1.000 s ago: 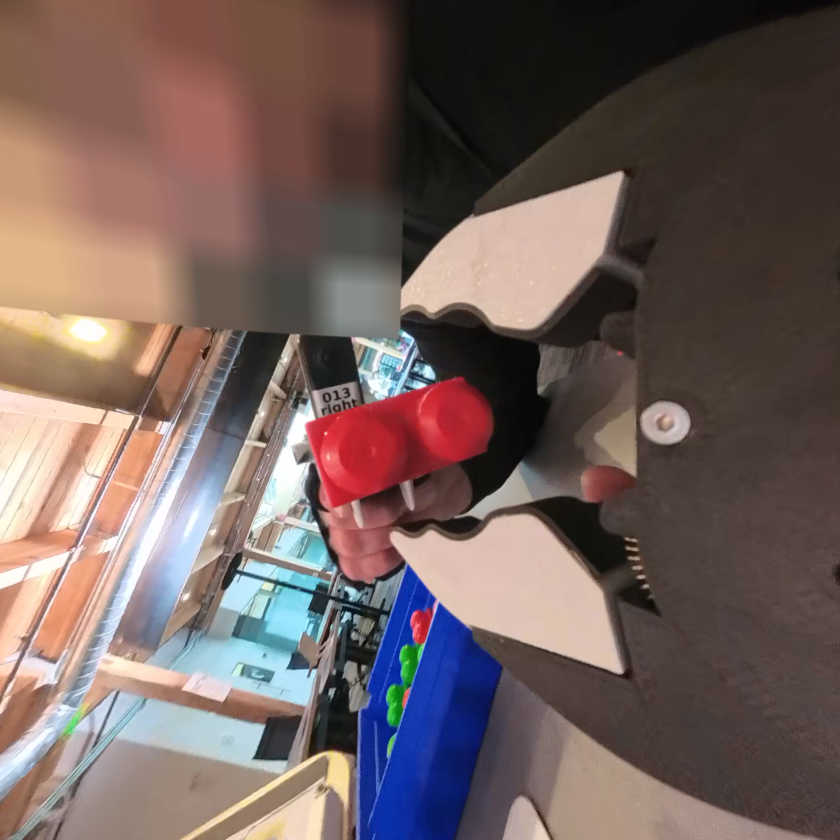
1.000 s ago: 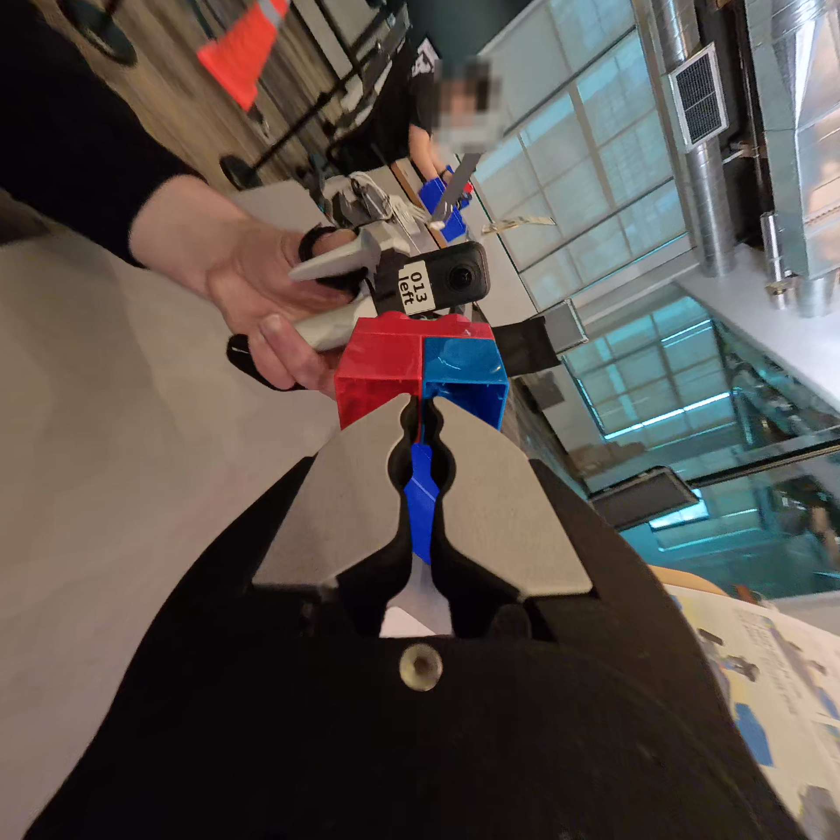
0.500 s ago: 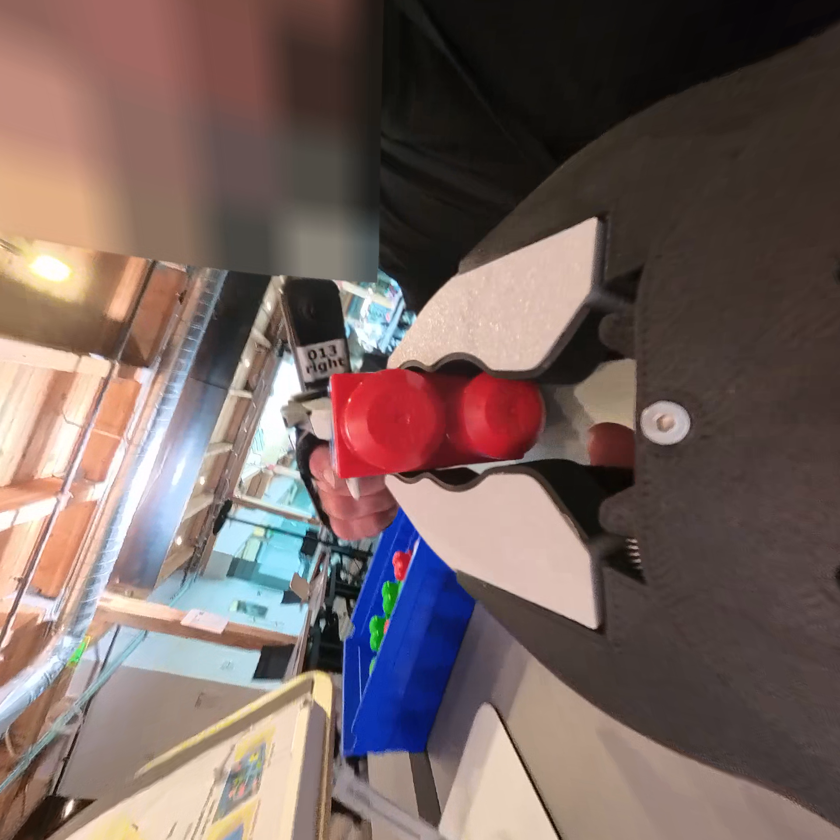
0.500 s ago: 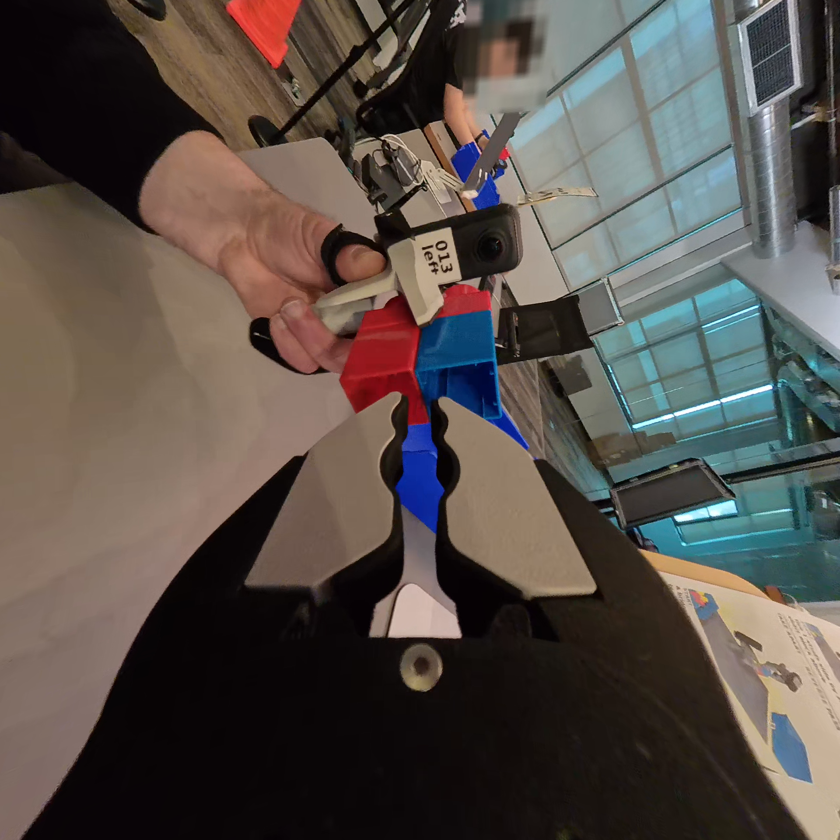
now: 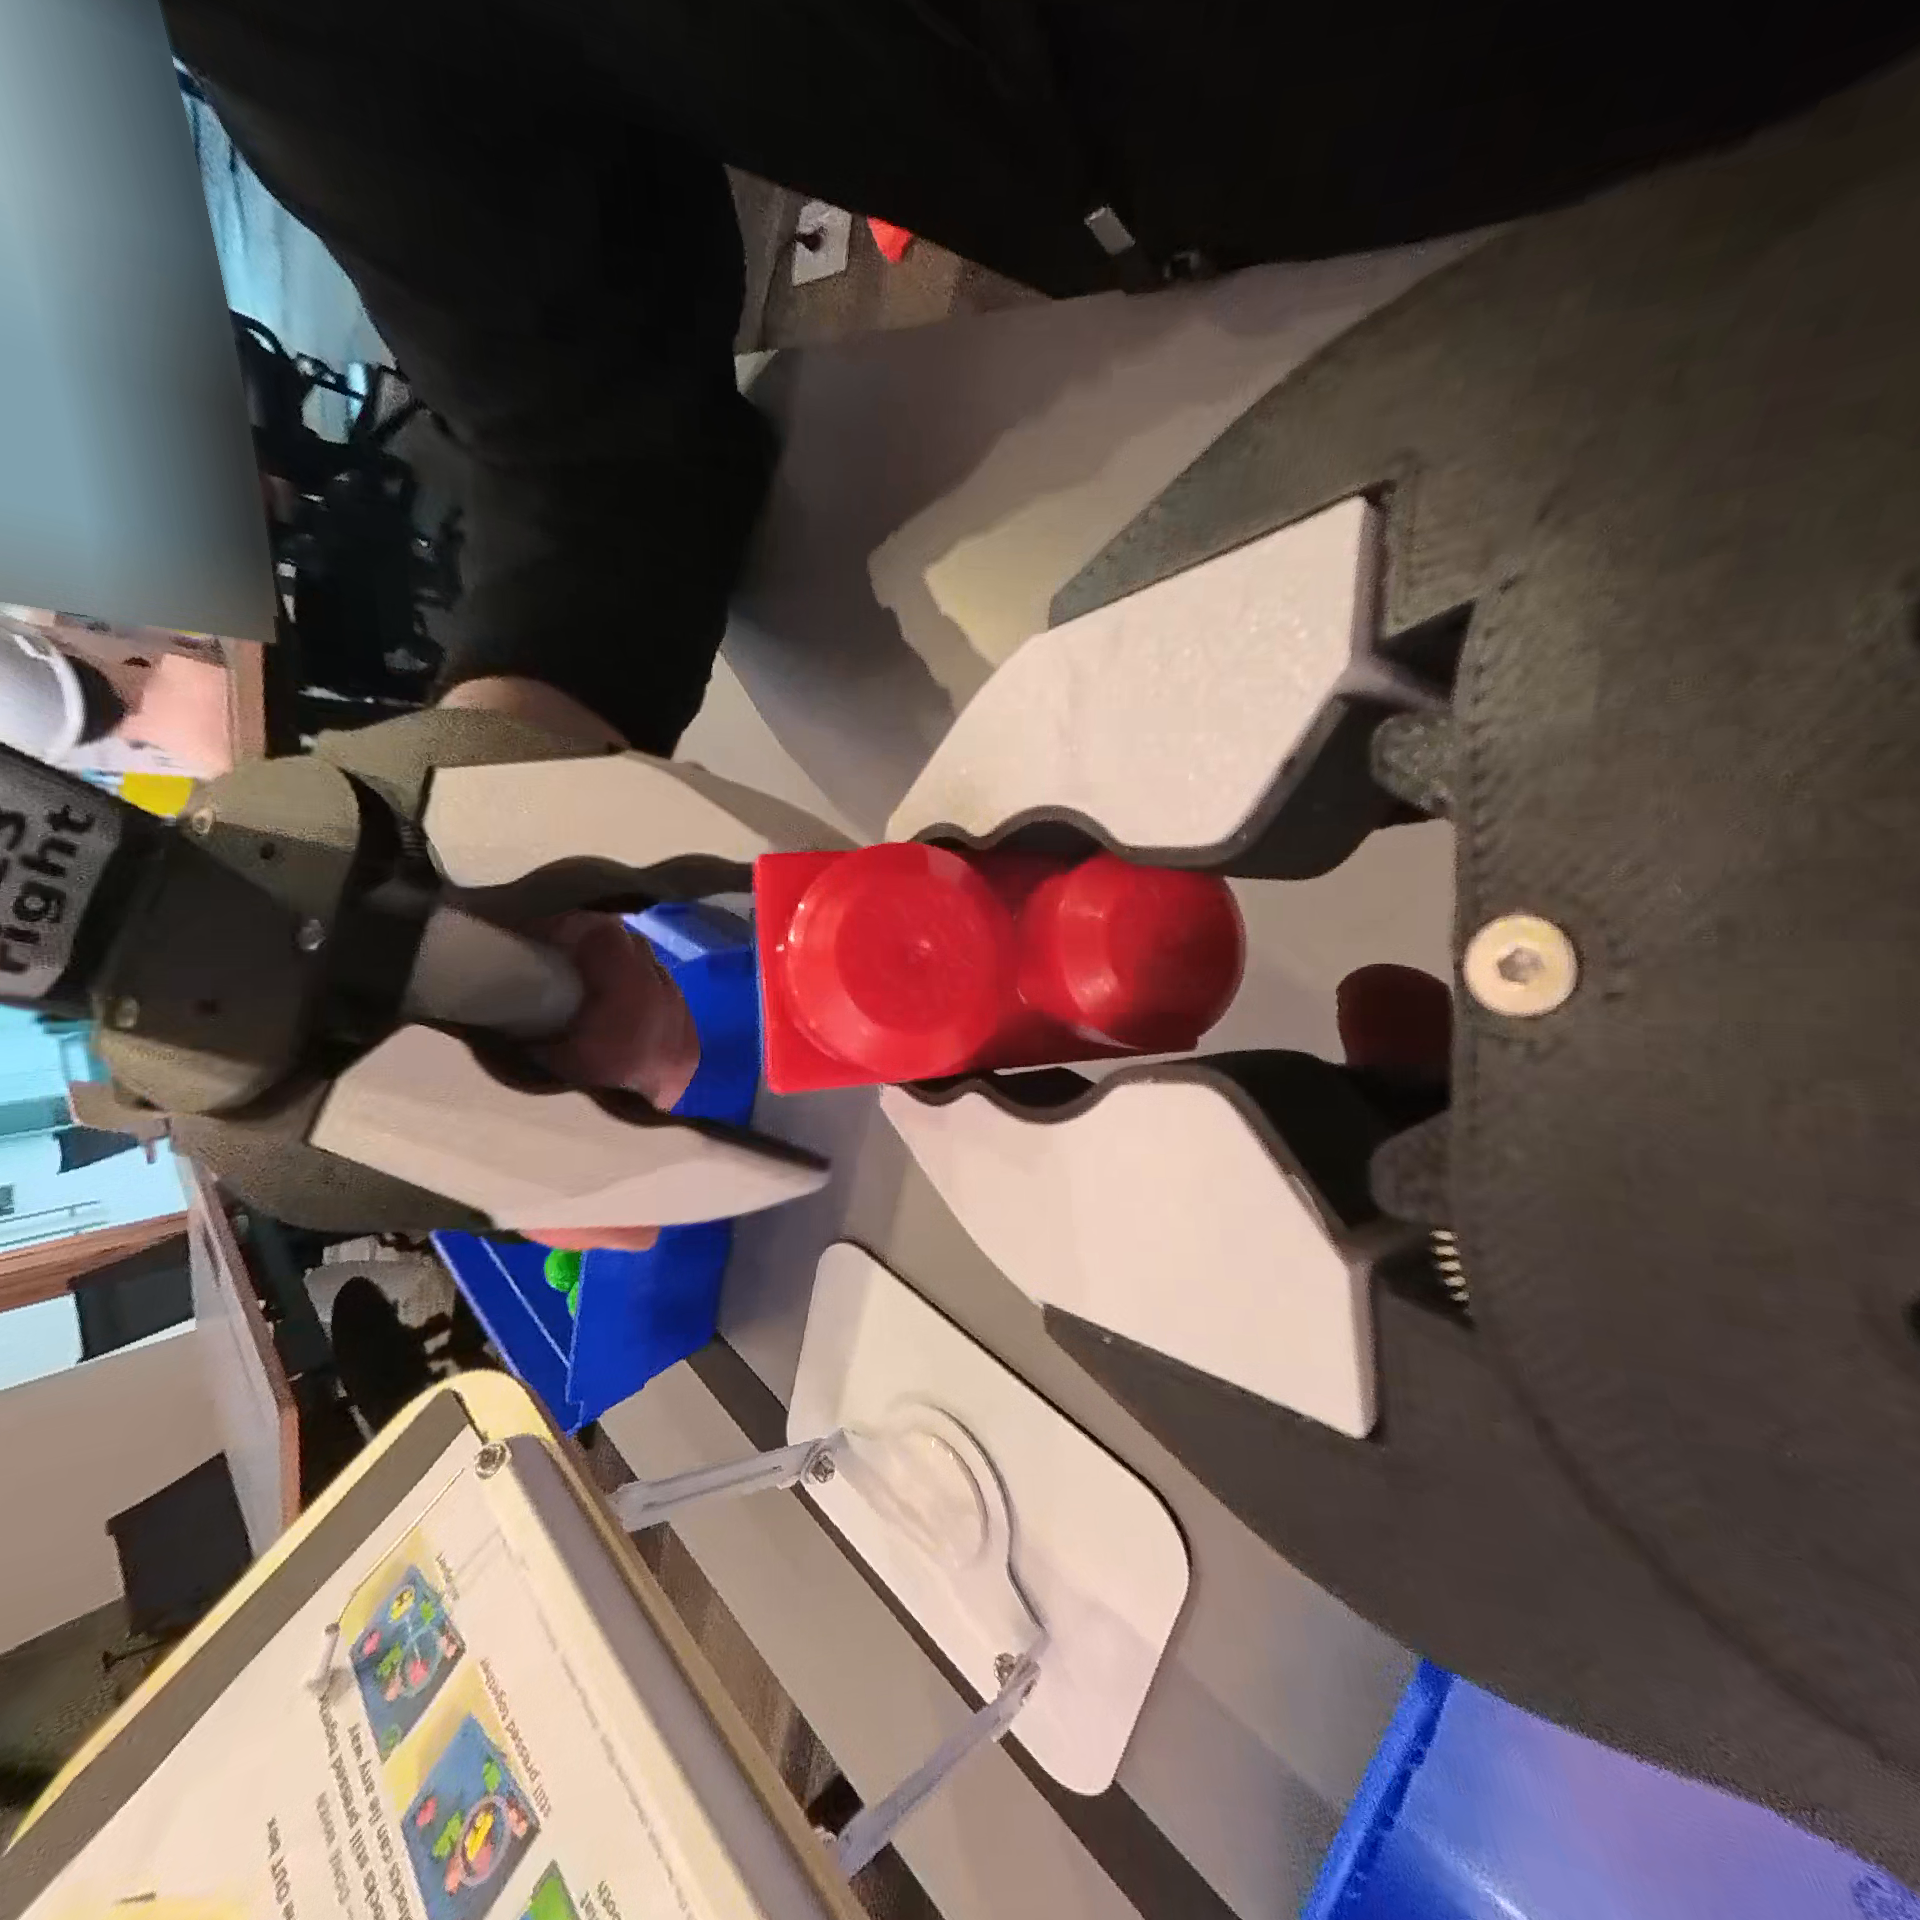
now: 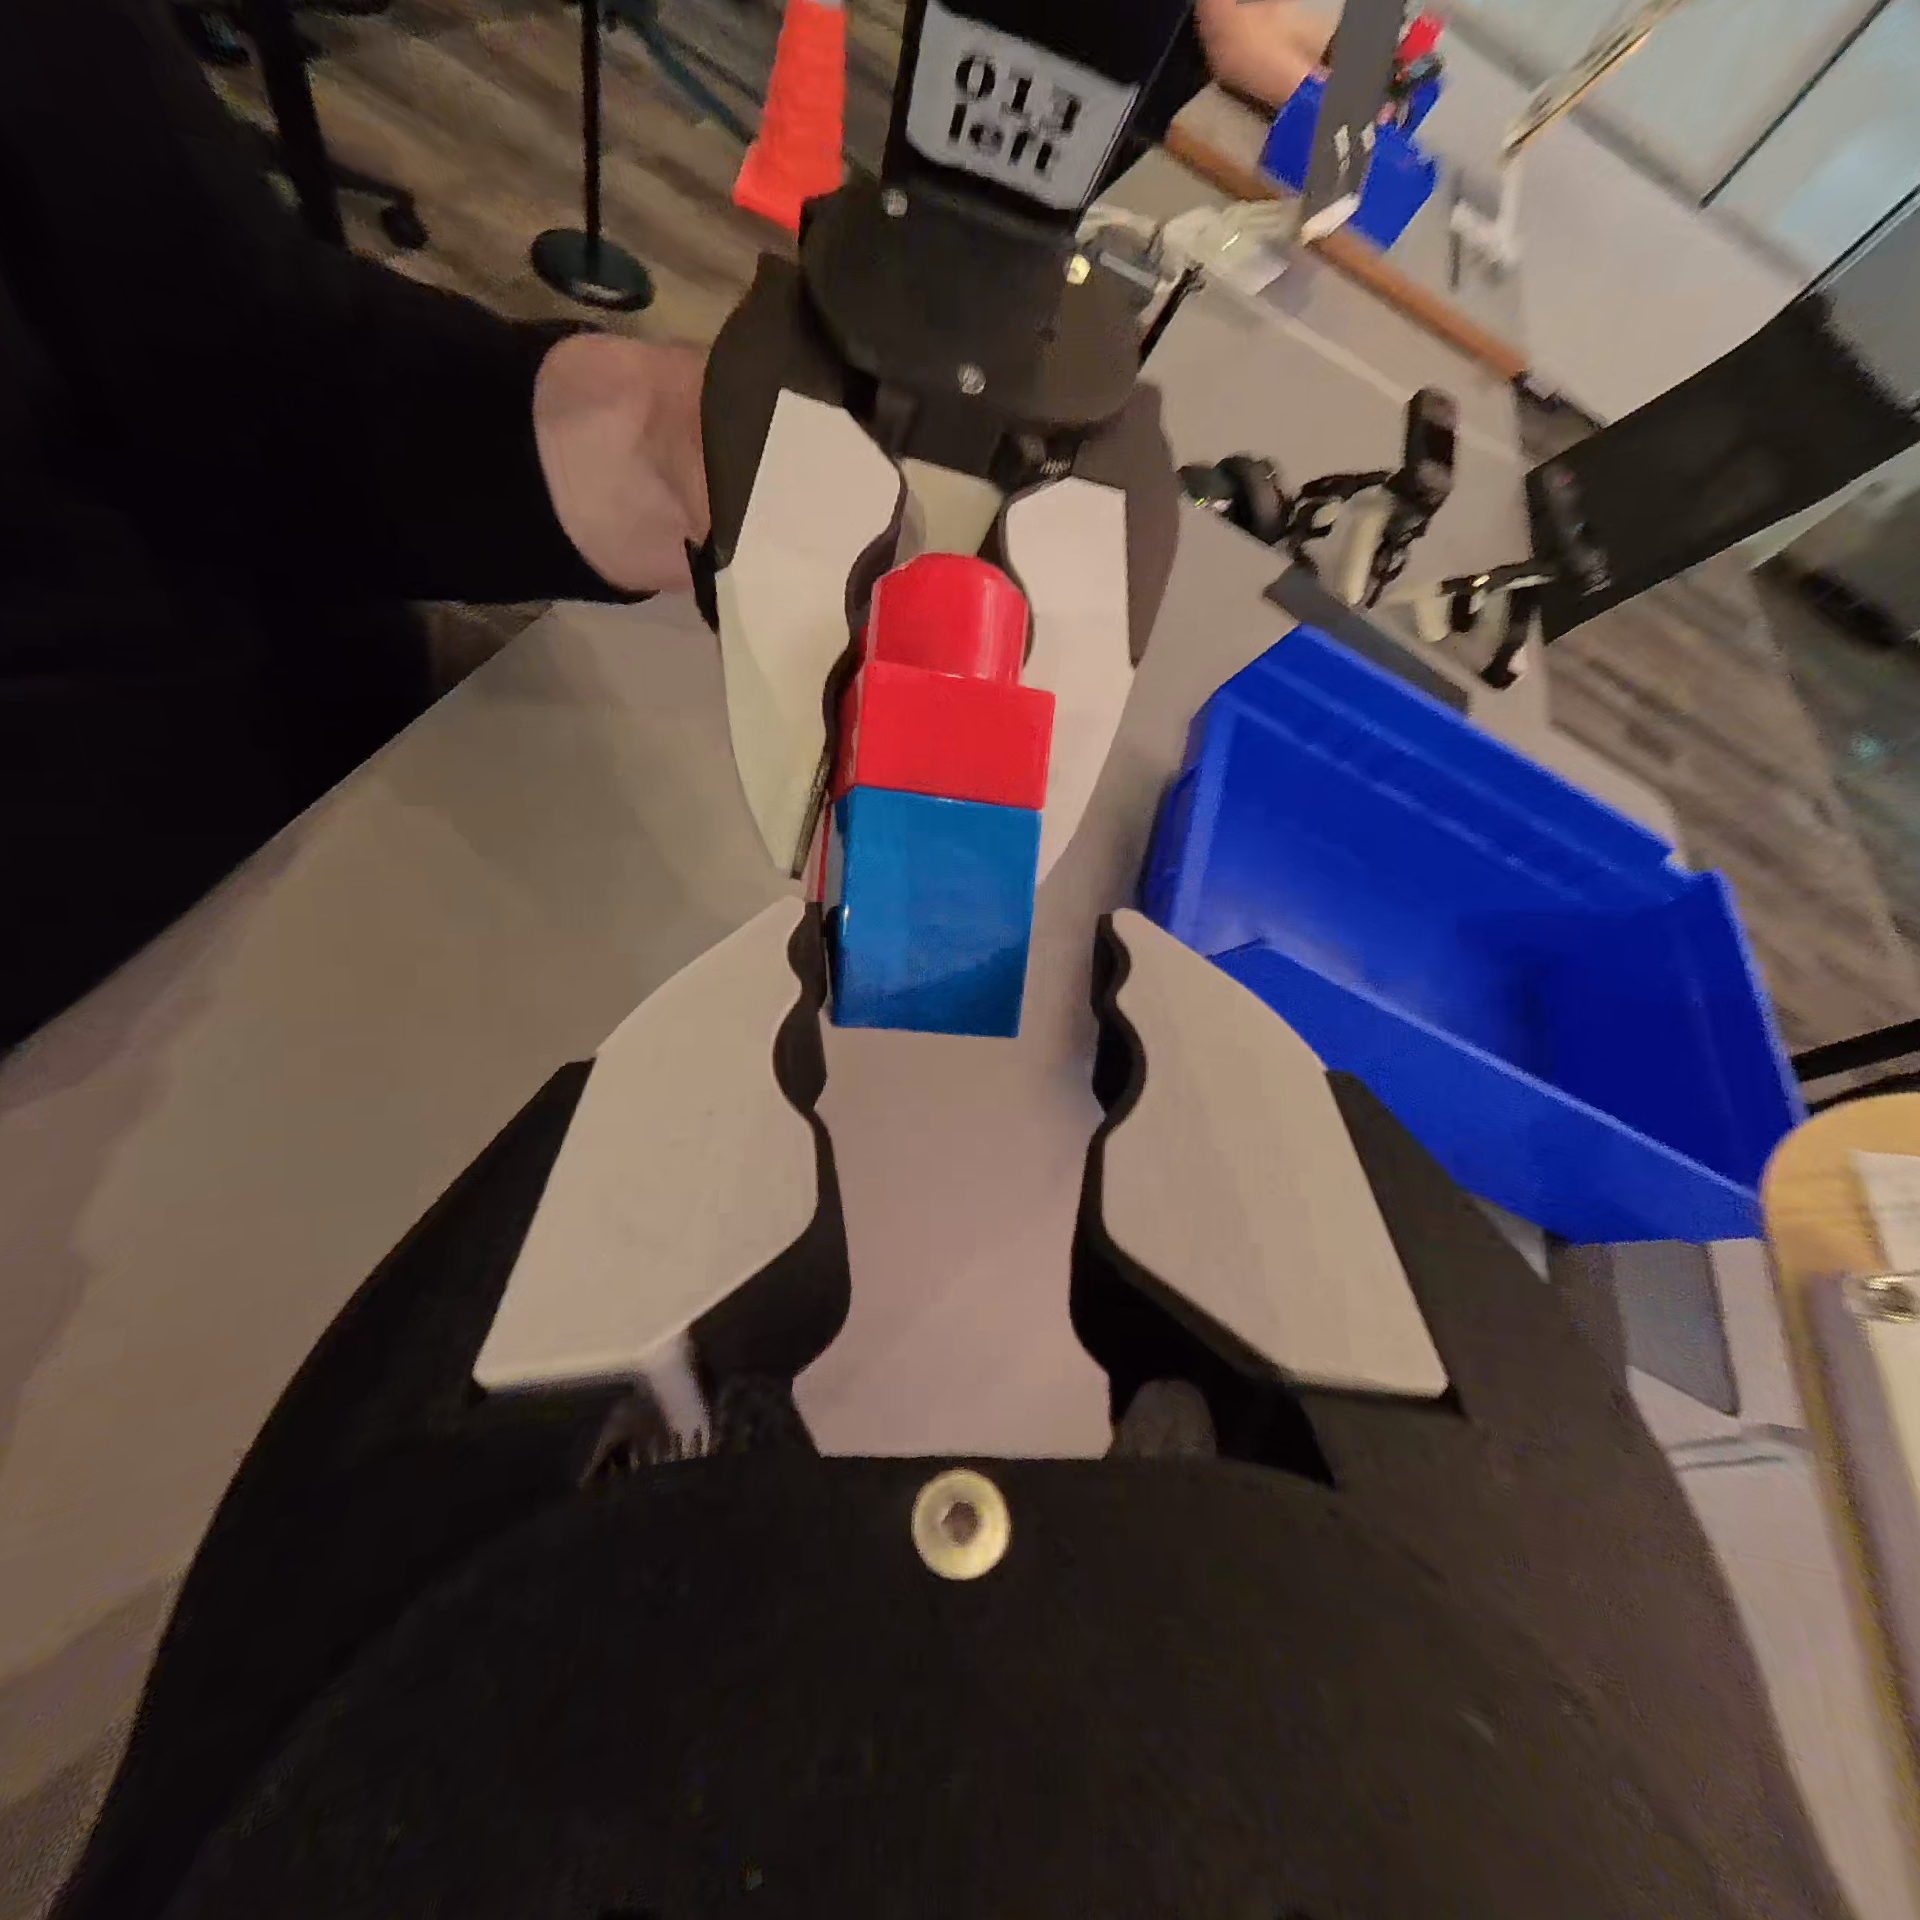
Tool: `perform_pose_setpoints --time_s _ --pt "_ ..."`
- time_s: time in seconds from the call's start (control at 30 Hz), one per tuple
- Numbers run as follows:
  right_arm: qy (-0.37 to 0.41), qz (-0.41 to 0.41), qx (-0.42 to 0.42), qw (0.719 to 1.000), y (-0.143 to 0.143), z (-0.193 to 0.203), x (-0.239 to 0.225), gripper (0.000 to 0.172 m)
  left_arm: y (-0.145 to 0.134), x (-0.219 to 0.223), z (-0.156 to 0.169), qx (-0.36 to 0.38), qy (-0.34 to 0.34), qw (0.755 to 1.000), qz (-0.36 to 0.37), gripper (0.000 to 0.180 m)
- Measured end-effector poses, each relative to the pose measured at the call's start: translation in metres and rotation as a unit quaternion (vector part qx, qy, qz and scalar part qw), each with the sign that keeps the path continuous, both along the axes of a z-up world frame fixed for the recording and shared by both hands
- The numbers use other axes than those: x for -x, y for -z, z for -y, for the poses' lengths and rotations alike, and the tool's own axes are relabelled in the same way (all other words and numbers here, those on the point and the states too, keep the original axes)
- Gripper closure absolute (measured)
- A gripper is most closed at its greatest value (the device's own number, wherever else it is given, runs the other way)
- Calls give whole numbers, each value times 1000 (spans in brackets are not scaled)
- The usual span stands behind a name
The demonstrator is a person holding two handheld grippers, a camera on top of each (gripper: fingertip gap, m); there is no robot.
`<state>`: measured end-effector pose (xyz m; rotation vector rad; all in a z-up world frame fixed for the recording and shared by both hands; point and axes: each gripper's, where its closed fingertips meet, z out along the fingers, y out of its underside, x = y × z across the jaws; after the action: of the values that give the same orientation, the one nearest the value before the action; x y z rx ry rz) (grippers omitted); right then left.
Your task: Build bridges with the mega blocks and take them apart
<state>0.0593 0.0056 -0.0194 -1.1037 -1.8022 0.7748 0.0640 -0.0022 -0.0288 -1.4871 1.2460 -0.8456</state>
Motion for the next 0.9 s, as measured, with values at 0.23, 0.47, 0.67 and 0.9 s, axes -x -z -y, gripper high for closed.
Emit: perform_pose_setpoints --time_s 0.23,0.47,0.67,0.9 --pt "-19 -19 26 999 -1 5 4 135 -11 3 0 2 -4 999 32 144" --pt "-8 -181 154 971 -39 -17 -1 135 -44 29 -14 34 -20 978 205 125" --pt "-15 -244 221 944 -35 -21 5 135 -40 14 -17 41 -18 975 218 129" --pt "-14 -266 259 928 -30 -20 10 135 -37 13 -24 58 -29 968 243 145"
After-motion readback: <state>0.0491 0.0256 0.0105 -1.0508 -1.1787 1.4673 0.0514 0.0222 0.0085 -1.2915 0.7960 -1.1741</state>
